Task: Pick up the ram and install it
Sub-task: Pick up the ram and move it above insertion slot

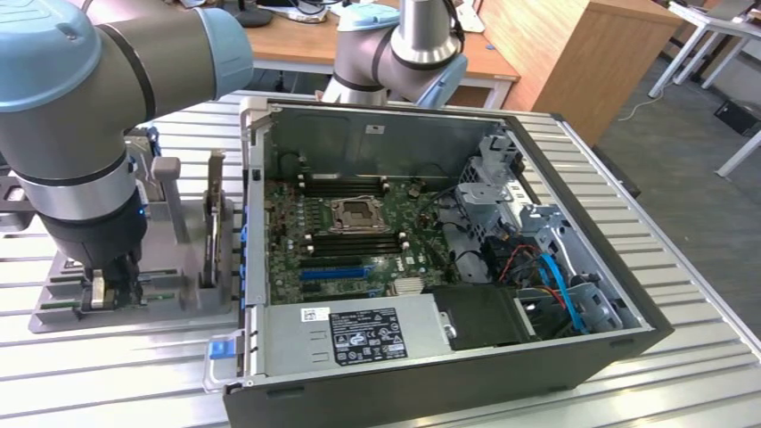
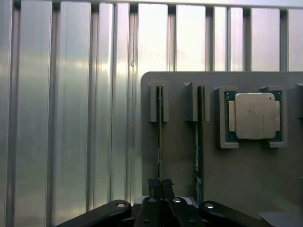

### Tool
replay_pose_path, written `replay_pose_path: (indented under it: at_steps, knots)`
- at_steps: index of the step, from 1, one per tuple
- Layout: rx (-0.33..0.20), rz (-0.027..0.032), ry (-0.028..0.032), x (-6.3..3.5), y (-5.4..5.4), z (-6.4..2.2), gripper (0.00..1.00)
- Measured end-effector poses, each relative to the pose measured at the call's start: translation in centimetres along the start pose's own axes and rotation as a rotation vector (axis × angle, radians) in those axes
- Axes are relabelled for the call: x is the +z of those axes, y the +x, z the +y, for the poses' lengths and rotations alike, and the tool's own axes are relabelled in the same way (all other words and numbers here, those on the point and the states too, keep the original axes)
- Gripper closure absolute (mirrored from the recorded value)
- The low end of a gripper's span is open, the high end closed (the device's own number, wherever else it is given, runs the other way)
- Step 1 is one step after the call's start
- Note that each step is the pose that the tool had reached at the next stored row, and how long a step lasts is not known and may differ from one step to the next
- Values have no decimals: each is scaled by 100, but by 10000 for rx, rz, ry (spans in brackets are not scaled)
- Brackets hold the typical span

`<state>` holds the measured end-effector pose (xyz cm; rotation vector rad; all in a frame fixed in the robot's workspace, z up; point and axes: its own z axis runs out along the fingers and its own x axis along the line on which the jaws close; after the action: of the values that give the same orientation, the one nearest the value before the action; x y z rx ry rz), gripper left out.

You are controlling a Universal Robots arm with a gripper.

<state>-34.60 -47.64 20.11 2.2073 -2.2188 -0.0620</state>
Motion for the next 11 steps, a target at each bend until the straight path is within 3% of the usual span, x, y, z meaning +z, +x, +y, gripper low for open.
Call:
replay_pose_path:
  at_steps: [11]
  knots:
    - [-219, 7, -5, 0, 0, -1, 88]
